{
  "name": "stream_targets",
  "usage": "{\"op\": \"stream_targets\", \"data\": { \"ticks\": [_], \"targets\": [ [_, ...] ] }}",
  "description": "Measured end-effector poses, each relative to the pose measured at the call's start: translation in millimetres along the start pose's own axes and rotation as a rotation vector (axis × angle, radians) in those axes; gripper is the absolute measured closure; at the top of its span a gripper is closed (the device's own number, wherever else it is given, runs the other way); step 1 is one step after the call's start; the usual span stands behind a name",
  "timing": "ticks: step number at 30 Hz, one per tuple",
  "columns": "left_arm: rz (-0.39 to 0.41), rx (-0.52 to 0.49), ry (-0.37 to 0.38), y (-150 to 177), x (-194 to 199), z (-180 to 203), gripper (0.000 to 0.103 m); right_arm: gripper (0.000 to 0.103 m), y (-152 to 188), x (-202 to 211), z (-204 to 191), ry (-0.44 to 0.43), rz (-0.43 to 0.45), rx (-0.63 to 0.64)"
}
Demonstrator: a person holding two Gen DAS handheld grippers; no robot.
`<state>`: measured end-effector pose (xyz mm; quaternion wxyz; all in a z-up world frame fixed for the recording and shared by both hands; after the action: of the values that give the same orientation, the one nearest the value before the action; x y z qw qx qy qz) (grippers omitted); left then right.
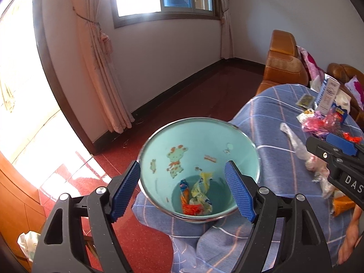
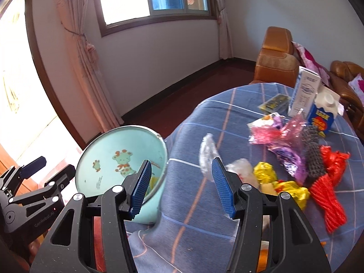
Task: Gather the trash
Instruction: 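Move both open tools back over the trash on the table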
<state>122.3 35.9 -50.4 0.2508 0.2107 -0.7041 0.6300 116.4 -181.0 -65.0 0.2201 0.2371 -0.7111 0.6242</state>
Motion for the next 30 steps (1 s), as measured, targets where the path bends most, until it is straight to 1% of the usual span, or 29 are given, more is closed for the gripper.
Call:
{"op": "stream_targets", "data": {
  "ticks": [3, 8, 13, 21, 26, 30],
  "targets": [
    [0.004, -0.023, 0.025, 2, 6, 15, 0.028, 0.048, 1, 8, 11, 0.012, 0.003, -0.014],
    [-0.005, -0.058, 0.094, 9, 14, 44, 0.028, 0.048, 7, 25, 37, 0.048, 0.023, -0.032],
    [-0.008, -0.115, 0.165, 18, 18, 82, 0.028, 0.048, 19, 40, 76, 0.125, 0.018, -0.057],
    [-0.034, -0.191, 0.287, 32, 24, 131, 0.028, 0.048, 43, 65, 143, 0.246, 0.013, -0.143],
    [-0.047, -0.227, 0.349, 39, 28, 158, 0.029, 0.048, 55, 72, 170, 0.290, -0.001, -0.164],
    [-0.067, -0.255, 0.392, 47, 28, 180, 0.029, 0.048, 64, 77, 184, 0.307, -0.010, -0.170]
  ]
}}
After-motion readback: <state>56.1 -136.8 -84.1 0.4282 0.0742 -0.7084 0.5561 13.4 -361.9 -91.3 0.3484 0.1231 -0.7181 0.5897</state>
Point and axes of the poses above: each gripper's, at about its wrist camera, not at the fingertips, and x roughly against the way its jaws point, z to its right, y to its underside, the point moved 1 cm from there along -x, roughly the way its jaws point, and after that the axes turned 4 degrees about z, right-handed, at the moved point
